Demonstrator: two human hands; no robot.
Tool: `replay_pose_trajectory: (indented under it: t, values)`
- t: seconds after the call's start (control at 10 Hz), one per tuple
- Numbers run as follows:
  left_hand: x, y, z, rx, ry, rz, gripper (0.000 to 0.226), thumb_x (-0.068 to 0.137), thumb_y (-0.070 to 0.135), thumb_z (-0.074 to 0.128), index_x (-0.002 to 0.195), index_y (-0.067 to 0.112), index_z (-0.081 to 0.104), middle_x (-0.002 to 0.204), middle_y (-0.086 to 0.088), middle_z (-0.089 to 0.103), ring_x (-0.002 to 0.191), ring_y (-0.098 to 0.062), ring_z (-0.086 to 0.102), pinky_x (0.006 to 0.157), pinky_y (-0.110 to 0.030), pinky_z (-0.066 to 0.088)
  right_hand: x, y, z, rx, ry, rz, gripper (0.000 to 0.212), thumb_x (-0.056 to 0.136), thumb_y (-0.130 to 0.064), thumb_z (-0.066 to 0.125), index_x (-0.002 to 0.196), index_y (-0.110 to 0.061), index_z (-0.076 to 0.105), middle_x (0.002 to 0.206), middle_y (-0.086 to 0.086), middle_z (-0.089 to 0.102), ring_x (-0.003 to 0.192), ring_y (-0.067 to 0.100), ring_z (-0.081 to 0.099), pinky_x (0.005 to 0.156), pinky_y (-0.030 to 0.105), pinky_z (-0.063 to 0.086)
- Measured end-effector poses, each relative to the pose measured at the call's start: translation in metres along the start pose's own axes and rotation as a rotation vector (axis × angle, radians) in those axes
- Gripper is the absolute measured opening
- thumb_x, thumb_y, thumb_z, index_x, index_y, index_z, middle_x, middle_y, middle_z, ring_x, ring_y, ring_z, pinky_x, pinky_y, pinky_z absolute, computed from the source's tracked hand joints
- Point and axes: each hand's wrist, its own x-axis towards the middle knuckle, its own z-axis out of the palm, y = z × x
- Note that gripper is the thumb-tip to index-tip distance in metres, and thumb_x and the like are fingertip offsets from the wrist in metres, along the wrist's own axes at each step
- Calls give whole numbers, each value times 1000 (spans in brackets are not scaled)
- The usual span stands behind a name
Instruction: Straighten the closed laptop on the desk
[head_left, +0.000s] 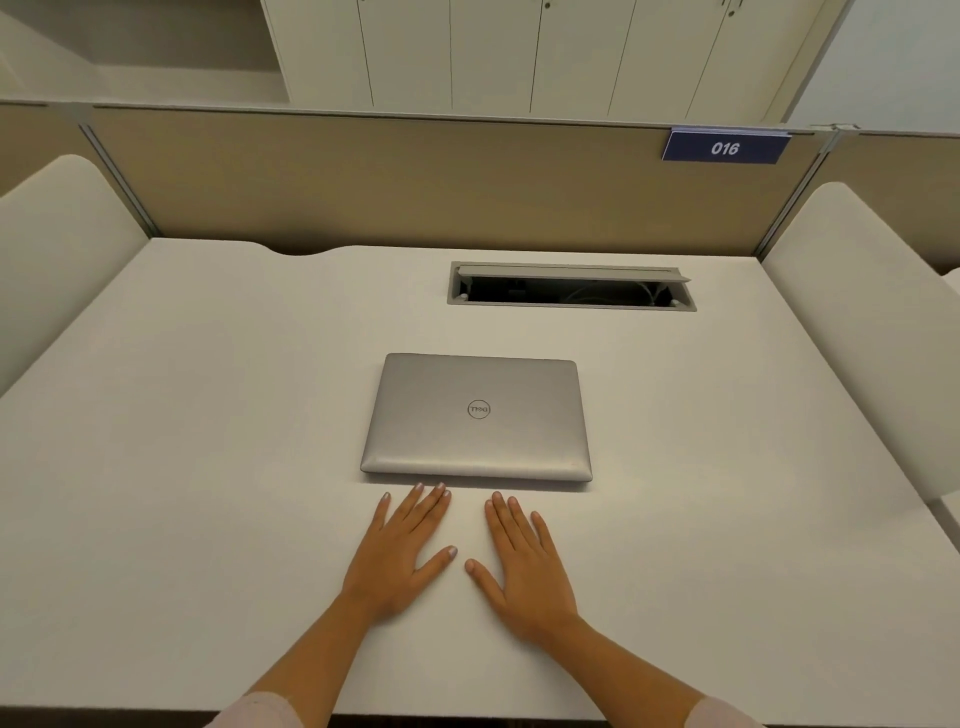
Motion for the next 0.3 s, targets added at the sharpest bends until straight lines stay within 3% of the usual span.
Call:
replay_pose_trajectory:
  t: [0.2, 0.3]
  values:
    - [-5, 1, 4, -57, 41, 0, 67, 97, 58, 26, 154, 28, 7, 160, 17, 1, 147, -4, -5, 118, -38, 0, -3, -1, -3, 72, 36, 2, 70, 98, -58, 27, 154, -25, 0, 162, -11, -3, 147, 6, -10, 119, 35, 0]
    - [-1, 2, -2, -138, 144, 39, 62, 98, 52, 27, 153, 26, 16, 159, 17, 9, 148, -9, 6, 118, -37, 6, -1, 0, -7, 137, 111, -33, 64, 98, -49, 38, 153, -29, 11, 161, -14, 7, 148, 5, 0, 118, 38, 9]
